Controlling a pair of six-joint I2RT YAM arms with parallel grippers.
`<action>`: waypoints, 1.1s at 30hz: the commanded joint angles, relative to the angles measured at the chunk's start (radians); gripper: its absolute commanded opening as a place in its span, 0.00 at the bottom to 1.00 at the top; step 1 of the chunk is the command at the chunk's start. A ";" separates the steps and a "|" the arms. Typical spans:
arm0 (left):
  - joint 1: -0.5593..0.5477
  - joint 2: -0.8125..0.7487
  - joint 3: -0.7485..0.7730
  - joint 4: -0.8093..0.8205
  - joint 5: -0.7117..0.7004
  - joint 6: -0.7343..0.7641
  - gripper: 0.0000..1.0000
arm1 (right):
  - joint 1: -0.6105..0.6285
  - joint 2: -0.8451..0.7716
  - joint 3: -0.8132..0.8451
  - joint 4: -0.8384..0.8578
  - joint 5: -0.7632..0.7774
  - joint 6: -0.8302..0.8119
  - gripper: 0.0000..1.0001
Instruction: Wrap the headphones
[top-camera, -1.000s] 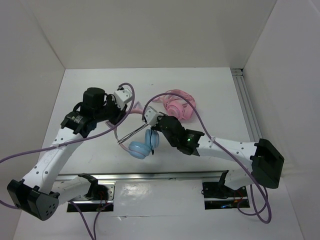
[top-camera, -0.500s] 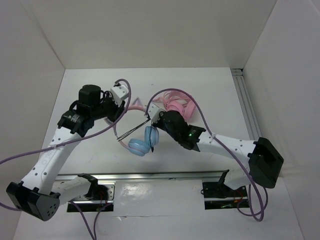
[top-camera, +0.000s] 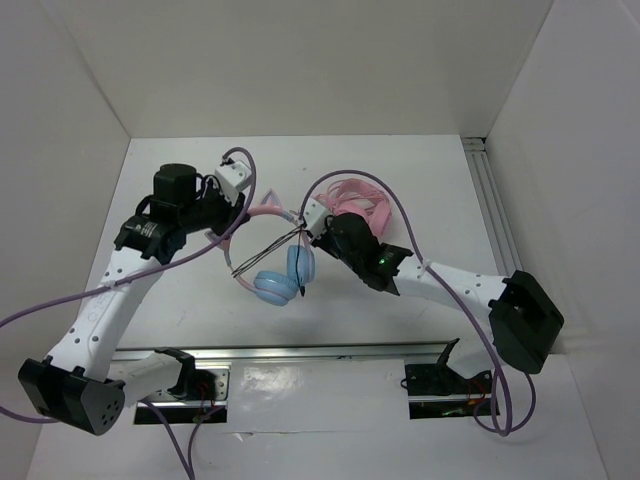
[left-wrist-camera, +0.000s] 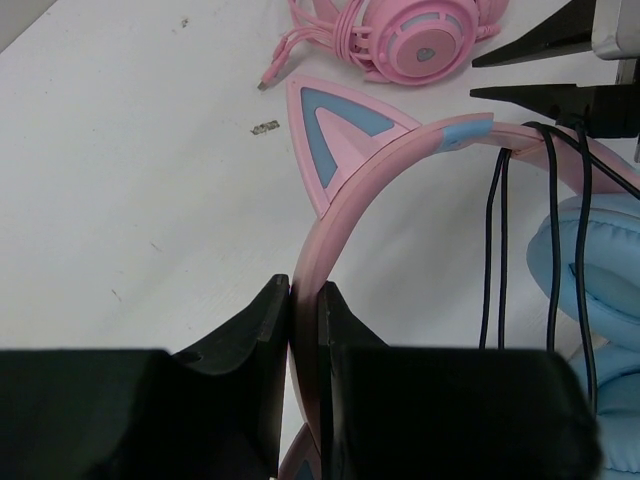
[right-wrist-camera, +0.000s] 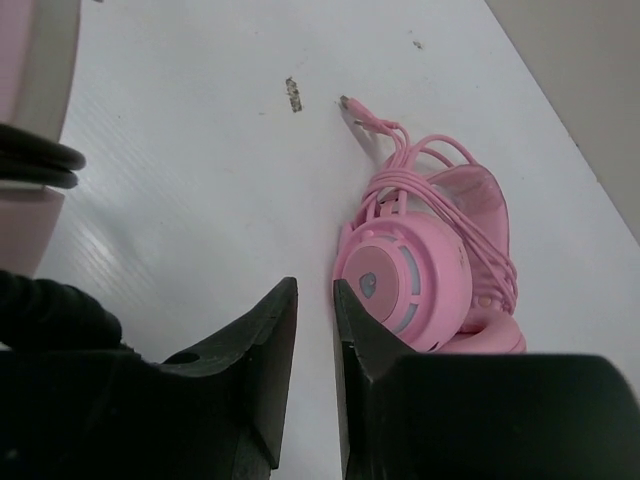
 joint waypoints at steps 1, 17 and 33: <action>0.001 0.001 0.058 0.067 0.051 -0.043 0.00 | -0.009 0.003 0.031 0.011 -0.023 0.031 0.29; 0.031 0.083 0.086 0.018 0.090 -0.062 0.00 | -0.098 0.048 0.062 -0.058 0.011 0.091 0.52; 0.112 0.121 0.041 0.109 0.006 -0.163 0.00 | -0.098 -0.066 0.114 -0.172 0.190 0.172 0.67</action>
